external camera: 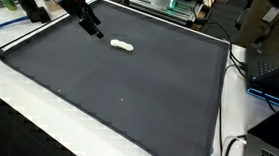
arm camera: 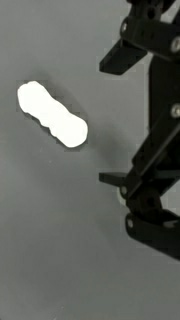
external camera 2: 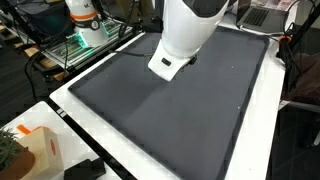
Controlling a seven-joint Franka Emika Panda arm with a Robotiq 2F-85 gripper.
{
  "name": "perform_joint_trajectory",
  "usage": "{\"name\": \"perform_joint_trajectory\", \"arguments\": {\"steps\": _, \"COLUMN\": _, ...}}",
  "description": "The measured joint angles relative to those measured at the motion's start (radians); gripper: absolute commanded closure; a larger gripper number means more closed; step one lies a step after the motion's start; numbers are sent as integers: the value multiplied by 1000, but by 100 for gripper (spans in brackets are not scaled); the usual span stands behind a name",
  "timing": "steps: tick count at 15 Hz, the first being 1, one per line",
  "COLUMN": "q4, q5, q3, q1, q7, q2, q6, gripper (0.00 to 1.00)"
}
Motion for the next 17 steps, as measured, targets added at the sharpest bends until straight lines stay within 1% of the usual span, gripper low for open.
{"name": "perform_joint_trajectory", "arguments": {"steps": 3, "q4": 7, "q5": 4, "q3": 0, "q1": 1, "q7": 0, "q2": -12, "q6": -11, "gripper": 0}}
{"name": "perform_joint_trajectory", "arguments": {"steps": 5, "q4": 18, "q5": -11, "q3": -10, "q1": 4, "q7": -26, "q2": -9, "q6": -21, "gripper": 0}}
{"name": "perform_joint_trajectory", "arguments": {"steps": 7, "q4": 21, "q5": -52, "q3": -45, "q1": 21, "q7": -90, "q2": 1, "q6": -42, "gripper": 0}}
{"name": "perform_joint_trajectory", "arguments": {"steps": 9, "q4": -5, "q5": -125, "q3": -99, "q1": 66, "q7": -184, "q2": 21, "q6": -57, "gripper": 0}}
{"name": "perform_joint_trajectory", "arguments": {"steps": 11, "q4": -72, "q5": -185, "q3": -159, "q1": 148, "q7": -276, "q2": 51, "q6": -53, "gripper": 0}}
{"name": "perform_joint_trajectory", "arguments": {"steps": 12, "q4": -120, "q5": -197, "q3": -189, "q1": 203, "q7": -308, "q2": 68, "q6": -38, "gripper": 0}}
{"name": "perform_joint_trajectory", "arguments": {"steps": 13, "q4": -171, "q5": -197, "q3": -215, "q1": 262, "q7": -323, "q2": 87, "q6": -14, "gripper": 0}}
{"name": "perform_joint_trajectory", "arguments": {"steps": 16, "q4": -328, "q5": -146, "q3": -279, "q1": 440, "q7": -319, "q2": 151, "q6": 75, "gripper": 0}}
{"name": "perform_joint_trajectory", "arguments": {"steps": 17, "q4": -371, "q5": -138, "q3": -298, "q1": 488, "q7": -314, "q2": 170, "q6": 98, "gripper": 0}}
